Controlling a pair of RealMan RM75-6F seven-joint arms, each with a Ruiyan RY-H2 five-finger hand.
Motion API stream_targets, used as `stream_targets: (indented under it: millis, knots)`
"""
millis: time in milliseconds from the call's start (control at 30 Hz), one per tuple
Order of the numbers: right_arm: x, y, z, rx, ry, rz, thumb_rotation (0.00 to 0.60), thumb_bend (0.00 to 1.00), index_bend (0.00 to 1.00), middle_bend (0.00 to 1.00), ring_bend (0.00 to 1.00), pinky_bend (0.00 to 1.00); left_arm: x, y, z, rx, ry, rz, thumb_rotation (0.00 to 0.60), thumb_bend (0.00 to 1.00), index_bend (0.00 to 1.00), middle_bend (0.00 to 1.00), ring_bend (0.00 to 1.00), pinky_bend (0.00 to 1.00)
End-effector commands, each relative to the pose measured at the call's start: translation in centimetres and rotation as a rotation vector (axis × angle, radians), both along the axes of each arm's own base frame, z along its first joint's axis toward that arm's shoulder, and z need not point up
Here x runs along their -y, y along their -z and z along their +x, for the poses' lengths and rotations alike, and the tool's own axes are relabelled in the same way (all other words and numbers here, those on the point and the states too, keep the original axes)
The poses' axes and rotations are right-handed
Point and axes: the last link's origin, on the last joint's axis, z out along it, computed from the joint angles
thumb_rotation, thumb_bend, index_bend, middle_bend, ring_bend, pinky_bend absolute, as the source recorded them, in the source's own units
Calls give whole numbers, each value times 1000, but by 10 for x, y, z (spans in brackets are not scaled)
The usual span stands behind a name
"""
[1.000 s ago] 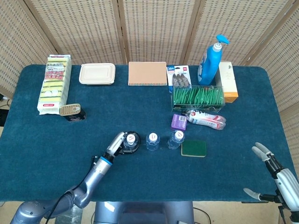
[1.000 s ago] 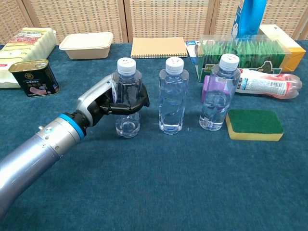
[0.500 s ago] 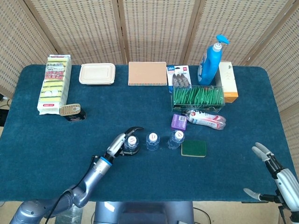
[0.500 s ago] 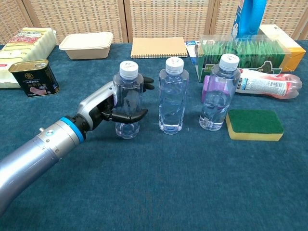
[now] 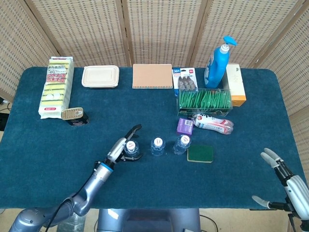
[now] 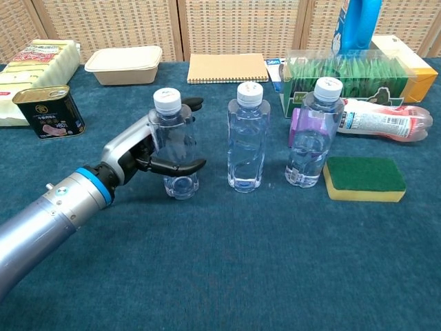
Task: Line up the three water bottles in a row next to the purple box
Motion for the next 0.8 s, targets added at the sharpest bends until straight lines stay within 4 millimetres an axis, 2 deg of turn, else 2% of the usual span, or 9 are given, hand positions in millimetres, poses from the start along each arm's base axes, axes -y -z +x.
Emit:
stream_targets:
  millis: [33,233,367,500,600,800]
  knots:
    - [0,0,0,0,-2,1,600,0,10,0,0,176,0,-1,-3,-7,-5,0,600,221,0,0,0,155]
    - [-1,0,1,-4,-6,2,600,0,10,0,0,176,1,-8,-11,5,-20,19,600,193,0,0,0,145]
    - [-2,1,2,-6,-9,3,600,0,10,0,0,176,3,-20,-21,26,-26,41,600,193,0,0,0,138]
    - [-3,2,3,-11,-14,5,600,0,9,0,0,176,7,-42,-31,52,-17,79,600,193,0,0,0,122]
    - [-4,3,4,-16,-16,7,600,0,10,0,0,176,10,-65,-39,58,6,127,600,191,0,0,0,120]
    - [-6,5,8,-23,-29,9,600,0,10,0,0,176,13,-98,-43,53,28,135,600,189,0,0,0,103]
